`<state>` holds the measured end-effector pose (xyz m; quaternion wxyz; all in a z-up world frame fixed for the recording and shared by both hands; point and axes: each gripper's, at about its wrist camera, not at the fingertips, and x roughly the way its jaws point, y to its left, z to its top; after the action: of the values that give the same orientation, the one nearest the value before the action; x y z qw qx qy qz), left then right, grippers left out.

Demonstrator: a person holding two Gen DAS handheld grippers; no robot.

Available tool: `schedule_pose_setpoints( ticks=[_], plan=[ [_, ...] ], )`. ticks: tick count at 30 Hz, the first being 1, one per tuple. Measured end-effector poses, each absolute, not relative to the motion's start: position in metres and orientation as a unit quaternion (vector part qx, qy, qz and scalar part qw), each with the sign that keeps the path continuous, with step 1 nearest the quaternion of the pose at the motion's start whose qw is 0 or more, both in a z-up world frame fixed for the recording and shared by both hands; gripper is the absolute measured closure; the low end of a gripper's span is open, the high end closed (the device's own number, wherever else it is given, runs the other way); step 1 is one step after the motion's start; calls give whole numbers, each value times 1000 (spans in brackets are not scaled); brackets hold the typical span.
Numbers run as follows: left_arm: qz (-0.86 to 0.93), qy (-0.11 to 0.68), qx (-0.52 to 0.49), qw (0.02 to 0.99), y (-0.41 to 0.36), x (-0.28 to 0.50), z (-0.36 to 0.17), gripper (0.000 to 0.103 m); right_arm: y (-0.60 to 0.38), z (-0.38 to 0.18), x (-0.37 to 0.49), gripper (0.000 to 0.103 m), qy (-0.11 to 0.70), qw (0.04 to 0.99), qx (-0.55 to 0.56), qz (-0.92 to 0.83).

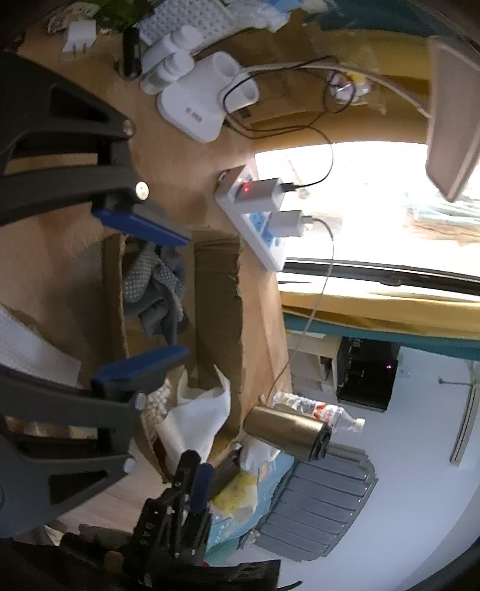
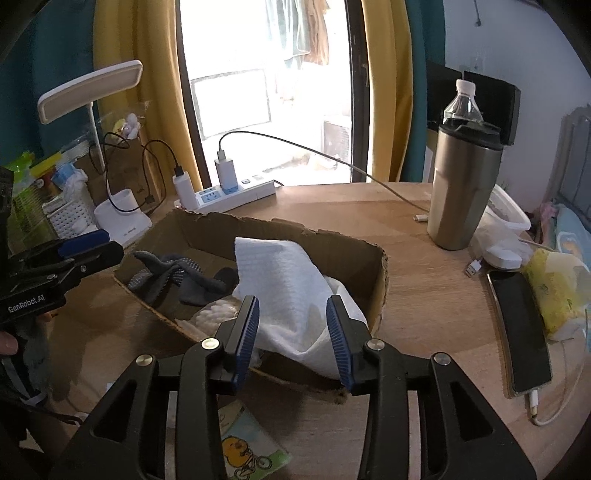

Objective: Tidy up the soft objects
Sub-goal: 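Withdraw both open grippers from the box, then move the right gripper to the clear bubble-wrap bundle and close on it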

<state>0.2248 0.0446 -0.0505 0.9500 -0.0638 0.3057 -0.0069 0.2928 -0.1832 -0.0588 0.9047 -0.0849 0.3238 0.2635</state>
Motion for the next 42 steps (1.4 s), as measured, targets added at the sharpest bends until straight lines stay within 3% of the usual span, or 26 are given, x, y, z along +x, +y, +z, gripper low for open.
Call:
schedule_pose_setpoints(
  ticks=[14, 42],
  plan=[
    [-9, 290, -67, 955, 43, 194, -41, 42, -188, -46, 263, 53, 303, 913, -87, 260],
    [-14, 272, -69, 960, 32, 135, -37, 41, -199, -38, 204, 51, 280, 919, -87, 264]
  ],
)
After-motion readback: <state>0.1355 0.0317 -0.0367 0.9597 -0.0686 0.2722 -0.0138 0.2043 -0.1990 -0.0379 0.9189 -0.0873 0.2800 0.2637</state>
